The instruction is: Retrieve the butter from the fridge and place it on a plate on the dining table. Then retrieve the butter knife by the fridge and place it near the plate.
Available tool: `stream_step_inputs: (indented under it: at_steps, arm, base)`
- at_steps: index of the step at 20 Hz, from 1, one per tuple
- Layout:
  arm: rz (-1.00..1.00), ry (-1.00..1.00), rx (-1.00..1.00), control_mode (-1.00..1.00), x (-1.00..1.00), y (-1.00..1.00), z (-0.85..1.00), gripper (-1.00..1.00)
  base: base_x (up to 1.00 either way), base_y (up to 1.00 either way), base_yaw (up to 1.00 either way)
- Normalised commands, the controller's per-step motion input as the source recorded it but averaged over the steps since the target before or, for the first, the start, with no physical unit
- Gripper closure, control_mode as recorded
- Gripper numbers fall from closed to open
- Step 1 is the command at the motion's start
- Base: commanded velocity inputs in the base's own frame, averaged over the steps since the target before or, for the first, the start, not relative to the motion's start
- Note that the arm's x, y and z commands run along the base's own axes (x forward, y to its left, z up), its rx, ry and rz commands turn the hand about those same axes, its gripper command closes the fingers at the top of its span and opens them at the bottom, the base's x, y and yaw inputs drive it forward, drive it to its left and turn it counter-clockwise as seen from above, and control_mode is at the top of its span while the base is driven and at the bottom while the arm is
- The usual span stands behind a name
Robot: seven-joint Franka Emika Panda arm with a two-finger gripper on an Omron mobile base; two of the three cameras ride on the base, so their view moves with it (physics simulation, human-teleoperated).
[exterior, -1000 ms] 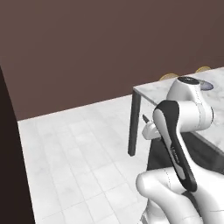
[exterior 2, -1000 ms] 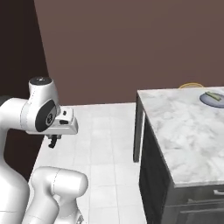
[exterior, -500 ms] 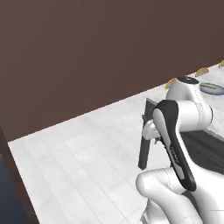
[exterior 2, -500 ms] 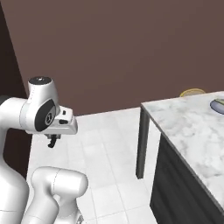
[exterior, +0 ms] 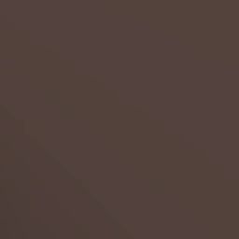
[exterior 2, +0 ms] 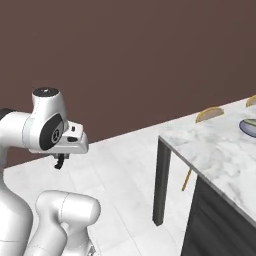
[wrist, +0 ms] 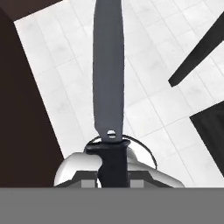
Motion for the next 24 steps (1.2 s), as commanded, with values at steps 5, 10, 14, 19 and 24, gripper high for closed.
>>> stream_step_inputs:
  at_steps: [5, 10, 14, 19, 24]
  arm:
    - [0.00, 0.00, 0.00, 1.00, 0.00, 0.00, 0.00, 1.00]
    - [0.00, 0.00, 0.00, 1.00, 0.00, 0.00, 0.00, 1.00]
    - [0.00, 0.00, 0.00, 1.00, 0.00, 0.00, 0.00, 1.00]
    - [0.00, 0.00, 0.00, 1.00, 0.00, 0.00, 0.00, 1.00]
    - [0.00, 0.00, 0.00, 1.00, 0.00, 0.00, 0.00, 1.00]
  base:
    - [0.97, 1.00, -0.44]
    - [0.95, 1.00, -0.50]
    - [1.00, 1.00, -0.52]
    - [1.00, 1.00, -0.52]
    - [0.94, 0.98, -0.57]
